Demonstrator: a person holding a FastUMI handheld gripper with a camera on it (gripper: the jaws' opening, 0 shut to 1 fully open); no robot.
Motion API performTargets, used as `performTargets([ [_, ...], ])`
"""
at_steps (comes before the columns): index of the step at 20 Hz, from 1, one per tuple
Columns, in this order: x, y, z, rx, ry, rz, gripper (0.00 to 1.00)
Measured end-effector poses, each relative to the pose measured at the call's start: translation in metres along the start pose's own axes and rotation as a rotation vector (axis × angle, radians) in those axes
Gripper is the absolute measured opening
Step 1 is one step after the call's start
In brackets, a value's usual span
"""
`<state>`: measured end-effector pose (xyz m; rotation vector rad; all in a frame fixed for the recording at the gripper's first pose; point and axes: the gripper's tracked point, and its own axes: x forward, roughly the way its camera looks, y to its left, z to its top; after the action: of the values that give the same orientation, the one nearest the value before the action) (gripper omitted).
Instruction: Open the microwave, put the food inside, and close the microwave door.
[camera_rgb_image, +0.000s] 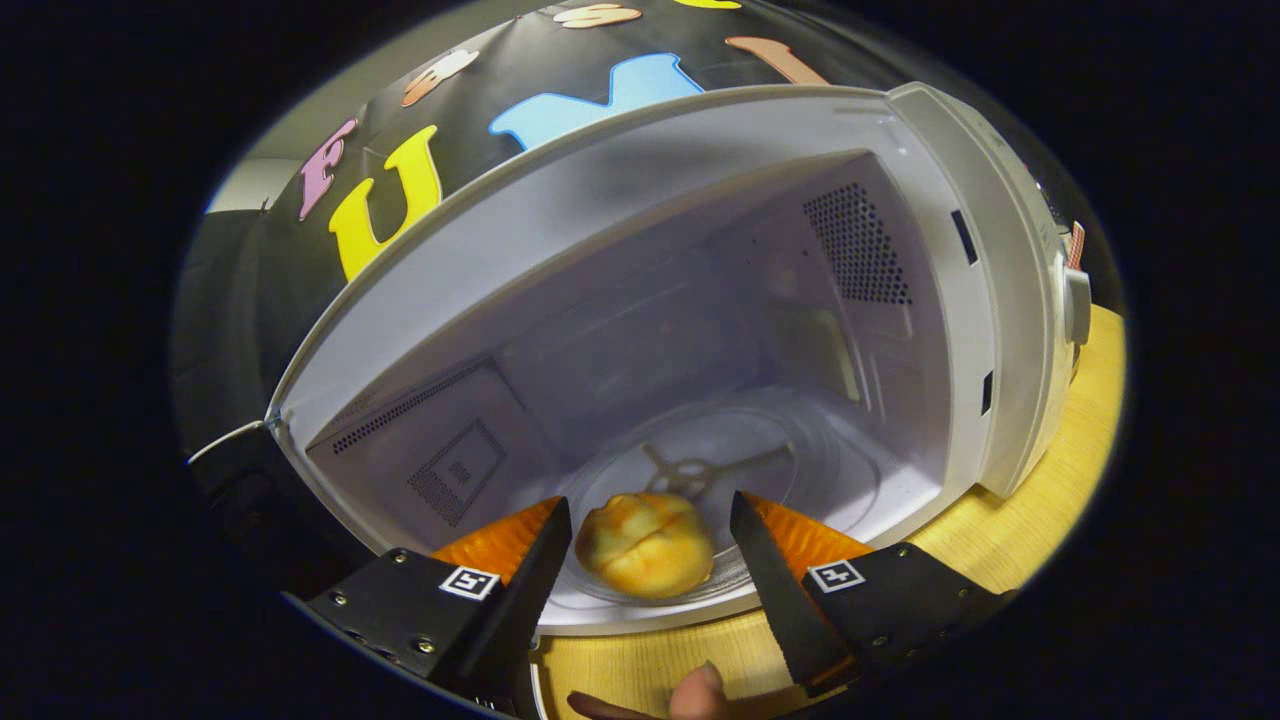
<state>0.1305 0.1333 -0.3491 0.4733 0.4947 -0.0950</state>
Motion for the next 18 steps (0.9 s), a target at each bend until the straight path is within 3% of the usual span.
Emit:
performTargets([
  [4,-0.014,0.009,0.016,-0.036,-0.035,0.041,0.96],
  [9,-0.055,0.024,0.020,0.005,-0.010,0.152,0.96],
  [18,-0.170,0.049,0.022,-0.166,0.022,0.351,0.96],
])
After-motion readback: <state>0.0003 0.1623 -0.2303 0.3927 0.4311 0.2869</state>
